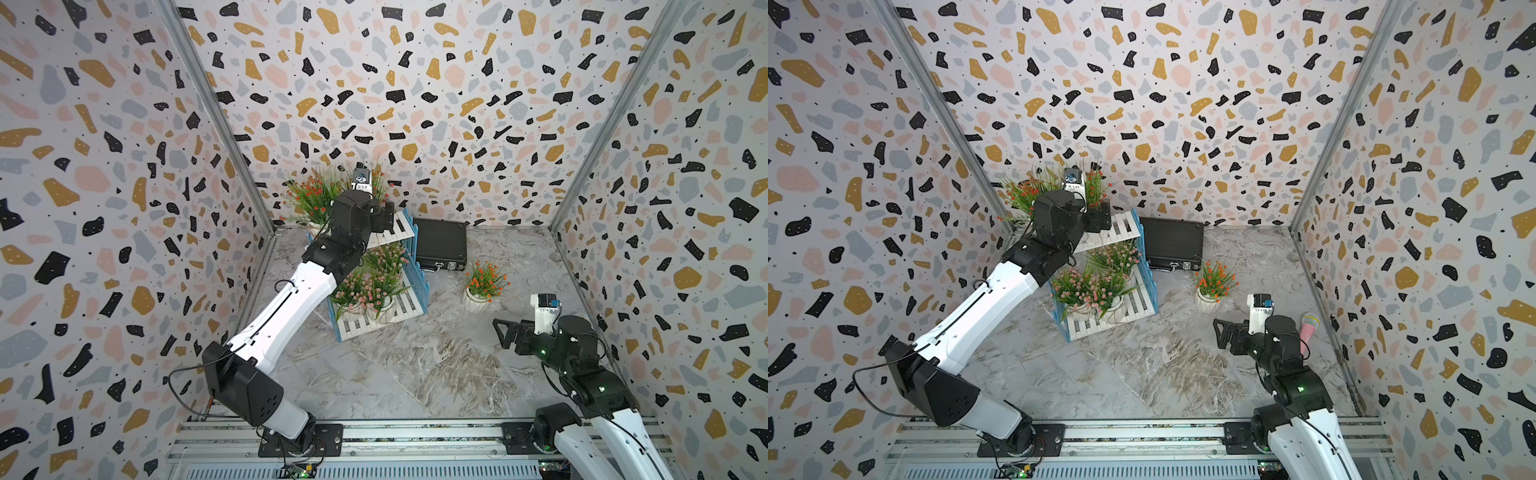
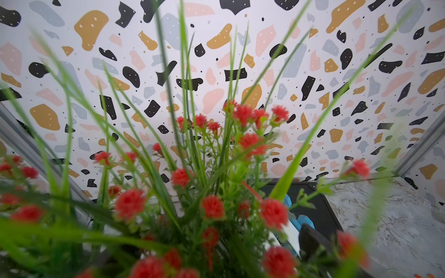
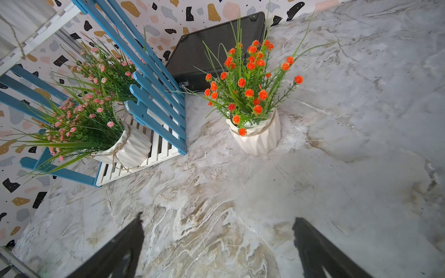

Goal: Place the baby's breath potted plants on the rack by color
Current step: Place the baby's breath potted plant on the rack.

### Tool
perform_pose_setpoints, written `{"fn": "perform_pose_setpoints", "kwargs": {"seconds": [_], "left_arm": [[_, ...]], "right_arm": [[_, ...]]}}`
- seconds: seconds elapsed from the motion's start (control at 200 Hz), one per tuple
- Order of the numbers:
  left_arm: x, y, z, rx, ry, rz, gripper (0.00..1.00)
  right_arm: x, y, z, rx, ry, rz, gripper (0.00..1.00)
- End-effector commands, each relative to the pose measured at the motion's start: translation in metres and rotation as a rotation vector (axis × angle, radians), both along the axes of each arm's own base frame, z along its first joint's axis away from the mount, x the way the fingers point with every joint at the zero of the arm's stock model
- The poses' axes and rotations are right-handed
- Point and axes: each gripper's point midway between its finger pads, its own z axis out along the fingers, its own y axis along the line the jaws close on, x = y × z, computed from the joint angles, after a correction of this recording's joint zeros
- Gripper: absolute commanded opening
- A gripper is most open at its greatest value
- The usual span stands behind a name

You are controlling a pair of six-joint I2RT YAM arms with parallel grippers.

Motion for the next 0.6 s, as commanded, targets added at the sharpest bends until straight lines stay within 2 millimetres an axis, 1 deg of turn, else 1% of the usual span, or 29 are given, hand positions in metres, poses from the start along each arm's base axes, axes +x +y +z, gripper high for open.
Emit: {"fn": "perform_pose_setpoints", "kwargs": {"seconds": [0.0,0.24,0.371,0.456,0.486,0.596], "left_arm": [[-0.012,-0.001,0.021,-0.011,-0.063,-0.013,0.99],[-0.029,-0.01,0.034,0.004,-0.083,-0.052,0.99],[-0.043,-0.02,0.043,0.018,-0.098,-0.097,0.99],[-0.055,-0.028,0.051,0.012,-0.113,-0.134,0.99],[-0.059,-0.03,0.046,0.02,-0.092,-0.147,0.99],[-0.079,-0.043,0.046,0.007,-0.079,-0.208,0.99]], "right_arm": [[0.004,0.002,0.003,0.009,-0.01,0.008,0.99],[0.017,0.011,-0.002,0.011,0.027,0.038,0.99],[0.032,0.017,-0.015,-0.01,0.097,0.057,0.99],[0.044,0.02,-0.022,-0.023,0.132,0.06,0.99],[0.048,0.02,-0.022,-0.025,0.129,0.058,0.99],[0.063,0.017,-0.027,-0.058,0.117,0.032,0.99]]}}
